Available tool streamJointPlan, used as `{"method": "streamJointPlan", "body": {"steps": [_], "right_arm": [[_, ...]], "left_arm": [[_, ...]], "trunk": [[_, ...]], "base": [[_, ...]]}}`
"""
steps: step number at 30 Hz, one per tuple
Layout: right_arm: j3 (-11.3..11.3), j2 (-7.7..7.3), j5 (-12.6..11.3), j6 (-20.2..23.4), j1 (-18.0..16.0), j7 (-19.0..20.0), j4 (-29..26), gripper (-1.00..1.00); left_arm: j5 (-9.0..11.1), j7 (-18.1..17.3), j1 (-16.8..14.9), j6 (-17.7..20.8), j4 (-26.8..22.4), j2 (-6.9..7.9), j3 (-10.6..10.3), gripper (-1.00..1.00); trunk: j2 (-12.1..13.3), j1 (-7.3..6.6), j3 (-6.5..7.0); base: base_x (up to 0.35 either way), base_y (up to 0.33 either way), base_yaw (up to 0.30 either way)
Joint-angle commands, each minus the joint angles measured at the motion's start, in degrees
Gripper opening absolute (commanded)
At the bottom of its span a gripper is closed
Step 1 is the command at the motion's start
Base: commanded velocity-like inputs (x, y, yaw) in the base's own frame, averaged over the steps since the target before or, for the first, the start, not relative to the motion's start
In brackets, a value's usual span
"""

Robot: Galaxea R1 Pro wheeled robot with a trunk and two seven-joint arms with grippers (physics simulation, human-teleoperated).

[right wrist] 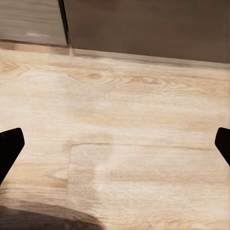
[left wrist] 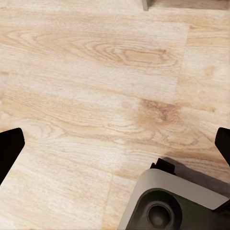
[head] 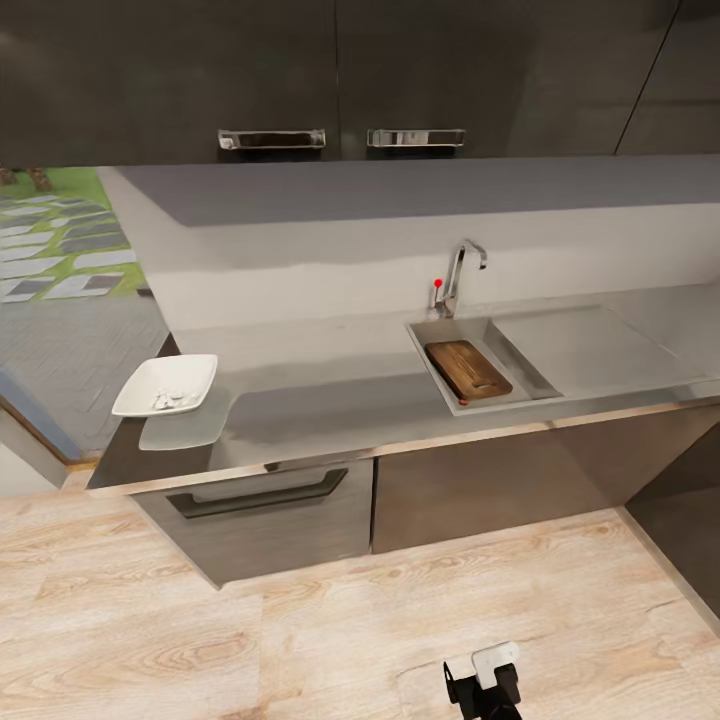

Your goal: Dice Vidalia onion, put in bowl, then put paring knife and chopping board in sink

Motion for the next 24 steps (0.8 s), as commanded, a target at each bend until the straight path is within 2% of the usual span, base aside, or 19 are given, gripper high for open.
{"method": "streamJointPlan", "body": {"steps": [1,24], "right_arm": [[-0.4,0.03,0.6,-0.14,-0.05,-0.33,0.08,1.0],[-0.4,0.04,0.6,-0.12,-0.05,-0.3,0.16,1.0]], "left_arm": [[0.1,0.31,-0.07,-0.14,0.13,-0.04,-0.48,1.0],[0.1,0.31,-0.06,-0.14,0.13,0.05,-0.48,1.0]], "trunk": [[-0.1,0.03,-0.06],[-0.1,0.03,1.93]], "base": [[0.0,0.0,0.0],[0.0,0.0,0.0]]}}
